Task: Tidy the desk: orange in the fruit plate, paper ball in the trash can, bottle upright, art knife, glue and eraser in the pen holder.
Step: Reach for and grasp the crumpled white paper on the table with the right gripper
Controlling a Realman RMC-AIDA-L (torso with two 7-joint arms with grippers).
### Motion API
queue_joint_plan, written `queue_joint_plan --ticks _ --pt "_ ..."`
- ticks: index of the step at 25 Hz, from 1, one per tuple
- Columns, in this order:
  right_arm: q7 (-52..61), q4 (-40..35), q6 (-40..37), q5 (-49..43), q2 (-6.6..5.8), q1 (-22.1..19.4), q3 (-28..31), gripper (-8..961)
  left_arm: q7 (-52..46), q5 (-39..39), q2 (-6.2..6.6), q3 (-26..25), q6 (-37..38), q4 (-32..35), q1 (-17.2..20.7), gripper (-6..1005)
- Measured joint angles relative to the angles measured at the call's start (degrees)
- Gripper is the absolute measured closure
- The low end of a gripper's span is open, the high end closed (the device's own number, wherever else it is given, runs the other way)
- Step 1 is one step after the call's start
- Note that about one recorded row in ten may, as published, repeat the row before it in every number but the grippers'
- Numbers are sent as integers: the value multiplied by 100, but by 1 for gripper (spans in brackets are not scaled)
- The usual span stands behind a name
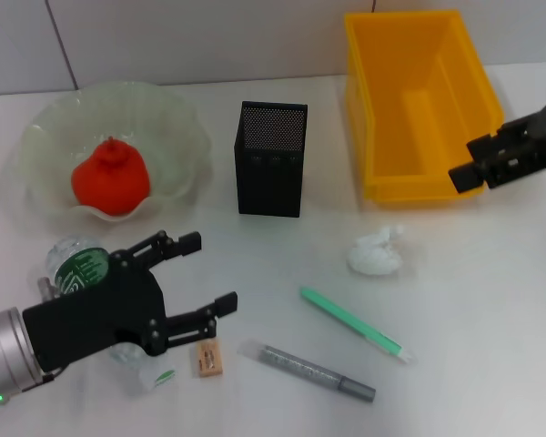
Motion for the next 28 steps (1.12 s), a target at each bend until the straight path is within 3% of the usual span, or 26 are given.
queue_joint_plan --ticks 1,4,6,7,10,12,16,28 --pt "523 -142 -42 -420 -47 298 -235 186 2 14 -6 19 -4 -32 17 130" --pt "922 -143 -57 -774 -67 561 -518 186 3 24 -7 16 -20 -105 57 131" --pt "1265 -125 83 -1209 3 772 -1068 186 5 26 -1 -7 -25 -179 73 131" --pt "1265 -125 83 -1209 3 772 -1068 186 5 26 -1 -7 -25 -179 73 131" --pt "1436 -149 345 -1670 158 849 -1696 186 15 28 0 -15 -32 -201 76 131" --pt "1489 -132 606 -2016 328 893 -2057 185 18 30 0 -16 -51 -202 72 132" --pt "1524 3 1028 -2483 578 939 -2404 185 20 31 -3 -22 -89 -205 52 132" --pt "1759 1151 2299 -2505 623 1000 -3433 185 21 31 -5 20 -185 -208 26 131"
